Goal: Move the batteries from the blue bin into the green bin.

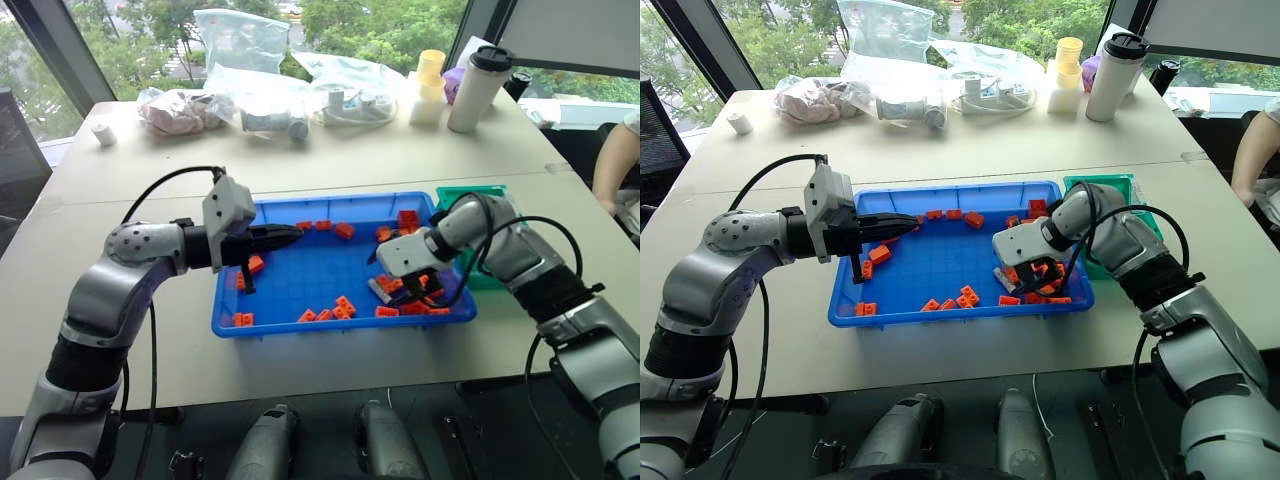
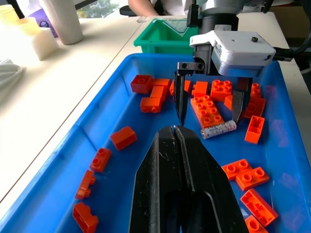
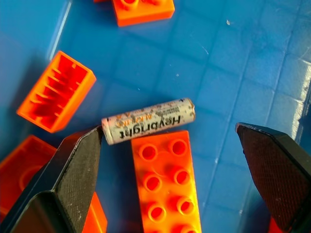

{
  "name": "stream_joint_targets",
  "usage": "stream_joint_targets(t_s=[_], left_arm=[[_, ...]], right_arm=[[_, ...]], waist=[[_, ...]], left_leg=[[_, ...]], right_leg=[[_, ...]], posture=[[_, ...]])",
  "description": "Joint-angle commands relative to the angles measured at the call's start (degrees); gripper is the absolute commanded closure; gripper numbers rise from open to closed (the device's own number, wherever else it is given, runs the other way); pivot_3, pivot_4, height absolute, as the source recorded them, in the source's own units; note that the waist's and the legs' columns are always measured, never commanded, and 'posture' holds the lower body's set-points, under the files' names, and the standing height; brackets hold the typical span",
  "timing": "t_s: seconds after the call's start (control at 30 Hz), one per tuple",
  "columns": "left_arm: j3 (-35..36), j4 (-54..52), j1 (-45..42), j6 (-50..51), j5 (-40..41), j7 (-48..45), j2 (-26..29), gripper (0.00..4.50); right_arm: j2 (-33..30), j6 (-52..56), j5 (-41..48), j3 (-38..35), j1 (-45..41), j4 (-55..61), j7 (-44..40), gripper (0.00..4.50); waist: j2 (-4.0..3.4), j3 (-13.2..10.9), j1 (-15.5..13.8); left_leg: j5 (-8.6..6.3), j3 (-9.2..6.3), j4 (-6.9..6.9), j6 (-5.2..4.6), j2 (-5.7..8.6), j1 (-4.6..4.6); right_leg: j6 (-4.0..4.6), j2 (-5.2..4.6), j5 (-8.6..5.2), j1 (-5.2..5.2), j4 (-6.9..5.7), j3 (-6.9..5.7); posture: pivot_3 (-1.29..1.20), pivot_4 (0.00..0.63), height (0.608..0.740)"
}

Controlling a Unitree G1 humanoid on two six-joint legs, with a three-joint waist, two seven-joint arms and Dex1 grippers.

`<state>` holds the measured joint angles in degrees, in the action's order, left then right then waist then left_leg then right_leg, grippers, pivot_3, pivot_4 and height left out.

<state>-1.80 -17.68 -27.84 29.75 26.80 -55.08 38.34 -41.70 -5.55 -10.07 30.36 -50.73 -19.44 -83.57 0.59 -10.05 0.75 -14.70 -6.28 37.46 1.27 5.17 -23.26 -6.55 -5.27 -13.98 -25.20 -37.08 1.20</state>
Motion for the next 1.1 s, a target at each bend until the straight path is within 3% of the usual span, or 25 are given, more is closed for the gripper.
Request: stream_joint_targets(t_s=[0.03, 0.57, 0.67, 0.77, 0.97, 1.1], left_arm=[[1.42, -2.07, -0.37, -0.38, 0.73, 0.27, 0.52, 4.5], [1.91, -3.37, 0.7, -0.01, 0.82, 1.42, 0.47, 4.5], [2.19, -3.58, 1.04, 0.01, 0.93, 1.53, 0.74, 4.5], [2.21, -3.7, 1.11, 0.06, 0.98, 1.67, 0.75, 4.5], [2.34, -4.09, 1.37, 0.22, 1.17, 1.93, 0.92, 4.5], [2.16, -3.56, 0.93, -0.05, 1.02, 1.77, 0.84, 4.5]], right_arm=[[0.58, -2.05, -1.82, 0.71, -0.13, -1.45, -0.94, 0.02], [3.31, -4.93, -3.49, 1.07, -0.71, -2.73, -3.14, 0.02], [3.68, -5.57, -3.67, 1.14, -0.71, -3.2, -3.61, 0.77], [3.93, -6.14, -3.82, 1.1, -0.69, -3.48, -3.91, 2.22], [4.81, -3.6, -3.85, -1.05, -1.62, -1.65, -1.59, 2.22], [2.18, 4.93, -1.57, -8.27, -4.26, 2.25, 2.22, 2.22]], waist=[[0.0, 0.0, 0.0], [0.02, 0.02, 0.04], [0.03, 0.02, 0.05], [0.04, 0.02, 0.06], [0.05, 0.03, 0.07], [0.01, 0.01, -0.05]], left_leg=[[0.0, 0.0, 0.0, 0.0, 0.0, 0.0], [0.01, -0.01, 0.0, 0.02, 0.0, 0.06], [0.01, -0.01, -0.01, 0.02, 0.0, 0.11], [0.01, -0.01, -0.02, 0.02, -0.01, 0.12], [0.01, -0.02, -0.05, 0.02, -0.01, 0.22], [0.02, 0.0, -0.08, 0.05, 0.0, 0.2]], right_leg=[[0.0, 0.0, 0.0, 0.0, 0.0, 0.0], [0.0, 0.01, 0.0, 0.05, 0.0, 0.0], [0.0, 0.01, 0.0, 0.1, 0.0, 0.01], [0.0, 0.02, 0.0, 0.1, 0.0, 0.01], [0.0, 0.02, 0.0, 0.18, 0.01, 0.01], [0.0, 0.02, 0.0, 0.15, 0.01, 0.04]], posture=[[0.0, 0.15, 0.74], [0.0, 0.15, 0.74], [0.0, 0.15, 0.74], [0.0, 0.15, 0.74], [0.0, 0.15, 0.74], [0.0, 0.15, 0.74]])
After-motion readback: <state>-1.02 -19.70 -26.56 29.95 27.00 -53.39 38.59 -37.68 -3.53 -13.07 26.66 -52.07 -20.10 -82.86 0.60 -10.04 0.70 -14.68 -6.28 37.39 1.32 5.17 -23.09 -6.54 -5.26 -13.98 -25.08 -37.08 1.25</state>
